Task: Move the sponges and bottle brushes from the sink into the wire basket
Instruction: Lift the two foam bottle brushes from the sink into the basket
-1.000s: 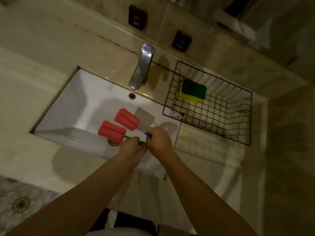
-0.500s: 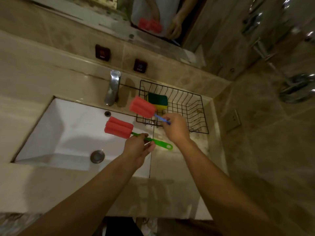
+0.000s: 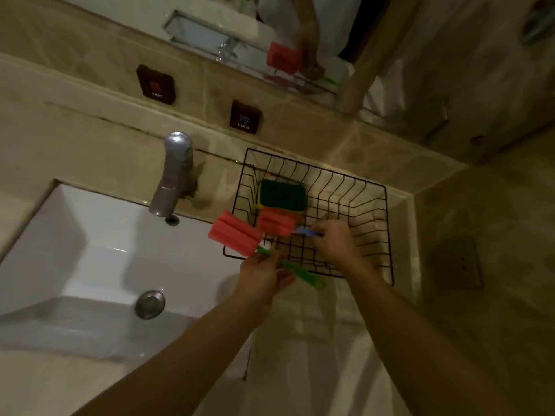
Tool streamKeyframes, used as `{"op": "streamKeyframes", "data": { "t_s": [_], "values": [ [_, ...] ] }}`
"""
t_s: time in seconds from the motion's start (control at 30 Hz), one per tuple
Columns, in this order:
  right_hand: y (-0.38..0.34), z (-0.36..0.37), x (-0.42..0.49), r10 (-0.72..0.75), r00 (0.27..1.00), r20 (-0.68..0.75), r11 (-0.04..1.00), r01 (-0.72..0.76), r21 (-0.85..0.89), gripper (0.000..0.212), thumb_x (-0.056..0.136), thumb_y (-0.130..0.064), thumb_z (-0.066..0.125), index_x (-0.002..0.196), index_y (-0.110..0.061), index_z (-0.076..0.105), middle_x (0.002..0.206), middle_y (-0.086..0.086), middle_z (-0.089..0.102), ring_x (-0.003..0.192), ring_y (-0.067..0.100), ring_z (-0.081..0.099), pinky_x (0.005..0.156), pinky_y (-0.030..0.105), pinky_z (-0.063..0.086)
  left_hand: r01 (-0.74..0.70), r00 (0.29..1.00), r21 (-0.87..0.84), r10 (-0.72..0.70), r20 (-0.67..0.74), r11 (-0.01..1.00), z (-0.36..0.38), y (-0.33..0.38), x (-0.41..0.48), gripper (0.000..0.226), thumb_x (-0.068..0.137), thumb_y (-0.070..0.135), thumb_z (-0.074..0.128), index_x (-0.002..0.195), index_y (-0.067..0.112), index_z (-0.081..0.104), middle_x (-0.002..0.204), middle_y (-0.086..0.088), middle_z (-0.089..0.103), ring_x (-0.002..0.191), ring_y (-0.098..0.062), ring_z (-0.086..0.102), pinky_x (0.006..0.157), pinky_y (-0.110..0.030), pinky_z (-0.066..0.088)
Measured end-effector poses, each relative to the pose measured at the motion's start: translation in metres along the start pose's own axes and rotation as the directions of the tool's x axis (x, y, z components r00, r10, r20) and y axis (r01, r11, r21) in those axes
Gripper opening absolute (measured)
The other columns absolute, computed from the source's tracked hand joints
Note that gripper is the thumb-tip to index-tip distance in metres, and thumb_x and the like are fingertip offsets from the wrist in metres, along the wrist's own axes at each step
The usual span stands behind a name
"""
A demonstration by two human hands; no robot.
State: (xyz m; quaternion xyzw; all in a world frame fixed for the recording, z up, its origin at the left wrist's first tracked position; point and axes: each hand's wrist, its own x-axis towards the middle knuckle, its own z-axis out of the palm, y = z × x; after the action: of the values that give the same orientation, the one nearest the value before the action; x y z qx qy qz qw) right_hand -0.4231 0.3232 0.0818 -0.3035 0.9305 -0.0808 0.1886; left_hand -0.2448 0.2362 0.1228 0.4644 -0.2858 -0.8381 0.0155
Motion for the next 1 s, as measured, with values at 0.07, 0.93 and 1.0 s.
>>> {"op": "streamKeyframes", "data": {
  "t_s": [0.07, 0.93, 1.0],
  "values": [
    [-0.001, 0.005, 0.014, -0.027, 0.999, 0.025, 0.999, 0.028, -0.019, 0.015, 0.088, -0.019, 0.063, 0.097, -0.020, 0.073, 0.090, 0.002, 0.069, 0.079, 0.017, 0.060, 0.066, 0.032, 0.053, 0.018, 1.000, 0.001, -0.018, 0.014, 1.000, 0.006, 0.001, 0.009, 0.023, 0.099, 0.010, 0.046, 0.114, -0.002, 0.058, 0.113, -0.023, 0.063, 0.093, -0.028, 0.065, 0.086, -0.039, 0.057],
    [0.015, -0.017, 0.032, -0.165, 0.972, 0.164, 0.870, 0.065, 0.489, 0.019, 0.089, -0.023, 0.066, 0.105, -0.017, 0.073, 0.101, -0.004, 0.069, 0.089, 0.006, 0.060, 0.078, 0.024, 0.047, 0.302, 0.947, -0.284, -0.321, -0.021, 0.910, 0.082, 0.002, 0.062, 0.026, 0.099, 0.008, 0.039, 0.119, 0.003, 0.055, 0.108, -0.024, 0.063, 0.096, -0.033, 0.064, 0.089, -0.043, 0.054],
    [0.011, -0.020, 0.026, -0.205, 0.959, 0.194, 0.873, 0.089, 0.480, 0.020, 0.090, -0.020, 0.064, 0.107, -0.014, 0.072, 0.098, -0.005, 0.068, 0.088, 0.008, 0.061, 0.078, 0.024, 0.049, 0.289, 0.952, -0.291, -0.305, -0.009, 0.912, 0.081, 0.004, 0.061, 0.032, 0.098, 0.009, 0.045, 0.128, 0.004, 0.056, 0.114, -0.022, 0.061, 0.104, -0.033, 0.061, 0.091, -0.042, 0.053]
  ]
}}
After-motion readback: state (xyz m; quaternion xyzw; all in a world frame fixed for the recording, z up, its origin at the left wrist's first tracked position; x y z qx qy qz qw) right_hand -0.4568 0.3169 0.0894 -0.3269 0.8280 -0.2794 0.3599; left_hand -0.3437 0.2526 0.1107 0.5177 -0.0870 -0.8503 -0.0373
